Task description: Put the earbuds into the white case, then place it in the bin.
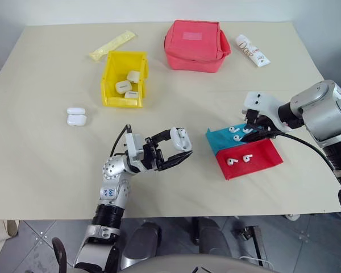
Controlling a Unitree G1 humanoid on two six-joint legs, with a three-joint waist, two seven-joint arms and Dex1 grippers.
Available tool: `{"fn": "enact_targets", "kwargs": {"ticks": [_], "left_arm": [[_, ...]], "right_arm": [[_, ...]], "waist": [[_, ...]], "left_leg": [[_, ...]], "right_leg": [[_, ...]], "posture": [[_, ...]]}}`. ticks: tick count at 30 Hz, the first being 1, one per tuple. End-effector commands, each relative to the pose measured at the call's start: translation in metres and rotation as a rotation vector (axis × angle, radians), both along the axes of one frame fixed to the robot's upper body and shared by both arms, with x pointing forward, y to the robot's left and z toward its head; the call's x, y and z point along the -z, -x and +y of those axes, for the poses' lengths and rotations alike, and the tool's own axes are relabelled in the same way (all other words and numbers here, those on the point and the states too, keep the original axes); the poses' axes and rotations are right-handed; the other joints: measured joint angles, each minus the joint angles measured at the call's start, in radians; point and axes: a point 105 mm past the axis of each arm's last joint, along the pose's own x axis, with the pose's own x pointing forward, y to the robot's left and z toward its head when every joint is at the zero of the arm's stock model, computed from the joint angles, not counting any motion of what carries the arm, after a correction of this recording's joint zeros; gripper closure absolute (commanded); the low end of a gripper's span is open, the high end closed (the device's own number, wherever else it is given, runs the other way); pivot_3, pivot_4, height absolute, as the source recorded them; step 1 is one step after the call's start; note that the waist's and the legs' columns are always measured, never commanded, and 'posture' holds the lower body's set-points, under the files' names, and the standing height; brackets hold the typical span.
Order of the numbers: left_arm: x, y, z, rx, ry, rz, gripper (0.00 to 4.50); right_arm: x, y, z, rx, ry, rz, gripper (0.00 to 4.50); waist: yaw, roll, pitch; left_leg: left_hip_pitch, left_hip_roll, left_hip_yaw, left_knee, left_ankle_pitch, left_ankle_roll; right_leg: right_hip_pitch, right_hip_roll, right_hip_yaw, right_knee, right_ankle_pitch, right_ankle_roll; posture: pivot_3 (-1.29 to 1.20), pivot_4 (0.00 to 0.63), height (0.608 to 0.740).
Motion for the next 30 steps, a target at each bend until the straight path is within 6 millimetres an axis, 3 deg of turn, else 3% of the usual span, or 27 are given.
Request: {"fn": "enact_targets", "kwargs": {"ticks": [1, 5, 9, 30], "left_arm": [[-0.007, 0.003, -0.002, -0.003, 0.014, -0.042, 1.7], [-0.007, 0.003, -0.002, -0.01, 0.016, -0.041, 1.7], [-0.007, 0.002, -0.002, -0.018, 0.018, -0.04, 1.7], [-0.006, 0.003, 0.0, -0.041, 0.023, -0.041, 1.7]], "right_arm": [[-0.009, -0.003, 0.004, -0.011, 0.017, -0.027, 2.02], [-0.01, -0.005, 0.008, -0.016, 0.019, -0.025, 2.02], [-0.013, -0.008, 0.012, -0.029, 0.021, -0.04, 2.89], [0.003, -0.009, 0.019, -0.053, 0.066, 0.017, 2.89]], "waist": [[0.0, 0.0, 0.0], [-0.001, 0.0, 0.0], [0.0, 0.0, 0.0], [-0.002, 0.0, 0.0]], "left_leg": [[0.0, 0.0, 0.0, 0.0, 0.0, 0.0], [0.0, 0.0, 0.0, 0.0, 0.0, 0.0], [0.0, 0.0, 0.0, 0.0, 0.0, 0.0], [0.0, 0.0, 0.0, 0.0, 0.0, 0.0]], "right_leg": [[0.0, 0.0, 0.0, 0.0, 0.0, 0.0], [0.0, 0.0, 0.0, 0.0, 0.0, 0.0], [0.0, 0.0, 0.0, 0.001, 0.0, 0.0], [0.0, 0.0, 0.0, 0.001, 0.0, 0.0]], "posture": [[0.0, 0.15, 0.74], [0.0, 0.15, 0.74], [0.0, 0.15, 0.74], [0.0, 0.15, 0.74]]}}
